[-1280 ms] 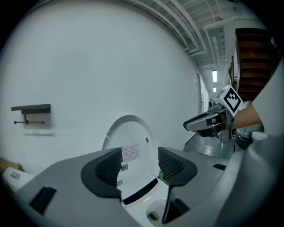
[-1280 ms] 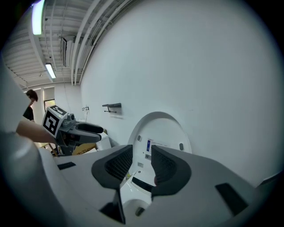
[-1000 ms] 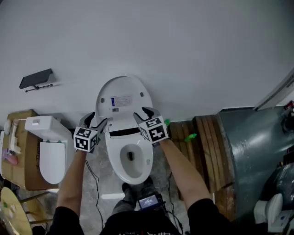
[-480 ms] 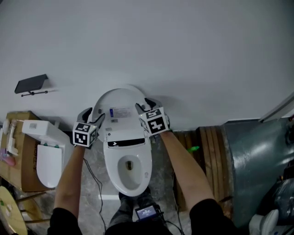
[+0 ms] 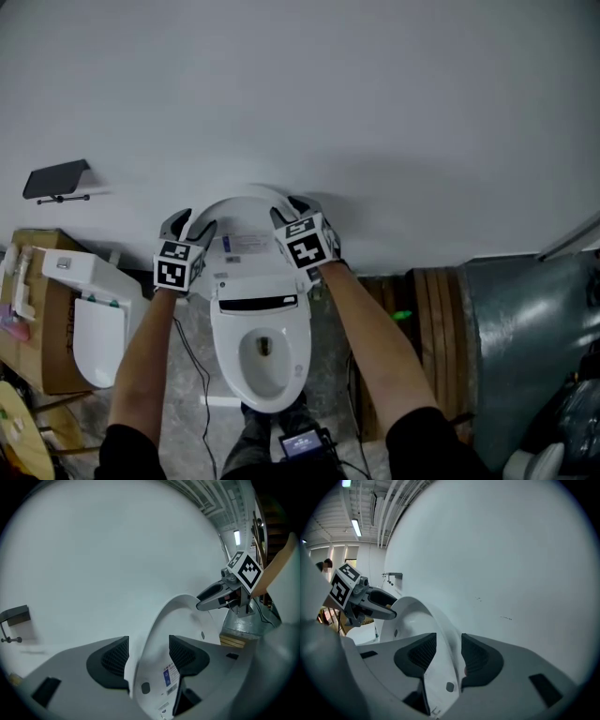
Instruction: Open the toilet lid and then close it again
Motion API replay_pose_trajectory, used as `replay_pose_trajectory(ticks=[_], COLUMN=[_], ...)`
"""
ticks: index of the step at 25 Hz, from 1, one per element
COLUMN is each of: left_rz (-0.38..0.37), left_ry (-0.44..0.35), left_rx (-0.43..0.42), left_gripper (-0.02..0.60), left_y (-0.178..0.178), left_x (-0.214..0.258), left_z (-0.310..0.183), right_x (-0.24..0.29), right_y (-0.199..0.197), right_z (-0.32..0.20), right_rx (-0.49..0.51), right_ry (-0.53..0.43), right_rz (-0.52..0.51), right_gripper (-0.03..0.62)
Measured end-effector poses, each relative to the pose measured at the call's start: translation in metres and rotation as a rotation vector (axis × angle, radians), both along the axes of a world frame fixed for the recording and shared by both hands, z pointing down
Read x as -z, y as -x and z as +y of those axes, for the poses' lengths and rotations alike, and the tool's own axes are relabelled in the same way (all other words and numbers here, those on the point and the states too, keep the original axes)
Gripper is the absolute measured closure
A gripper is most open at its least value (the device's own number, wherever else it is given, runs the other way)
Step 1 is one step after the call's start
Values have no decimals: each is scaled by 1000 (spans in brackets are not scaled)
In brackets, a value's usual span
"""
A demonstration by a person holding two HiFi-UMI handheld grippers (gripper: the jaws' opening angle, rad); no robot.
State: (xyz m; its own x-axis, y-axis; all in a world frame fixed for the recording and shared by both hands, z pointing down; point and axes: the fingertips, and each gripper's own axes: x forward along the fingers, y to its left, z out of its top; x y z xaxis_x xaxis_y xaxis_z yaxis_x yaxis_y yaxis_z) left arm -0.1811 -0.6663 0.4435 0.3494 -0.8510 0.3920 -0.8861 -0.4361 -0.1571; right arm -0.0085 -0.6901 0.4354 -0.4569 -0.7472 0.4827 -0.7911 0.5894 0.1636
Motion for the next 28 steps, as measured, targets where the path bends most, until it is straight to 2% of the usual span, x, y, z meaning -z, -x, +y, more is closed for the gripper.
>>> replay_pose_trajectory(ticks=[5,8,10,19,25,28], left_rz=[-19,-34,-25,-19,-70,-69], left_ry=[12,-3,-8,26,29,29], left_rx=[18,48,70,50,15,13], left_gripper=[328,453,494,494,494,494], left_y=[6,11,14,10,8,7], left_x=[-8,-8,-7,-4,-1,1], left_z=[-7,-8,-8,12,41,59], right_x=[-6,-9,-9,-5,-2,-1], right_y=[2,0,0,-2,-3,-4], right_z=[-9,-9,-7,11,39,54], right_rx=[4,-10,-9,0,18,22], right_ry=[14,27,23,29,9,0], right_rz=[6,-9,-5,-24,-33,-43], right_gripper=[427,482,487,488,488,485])
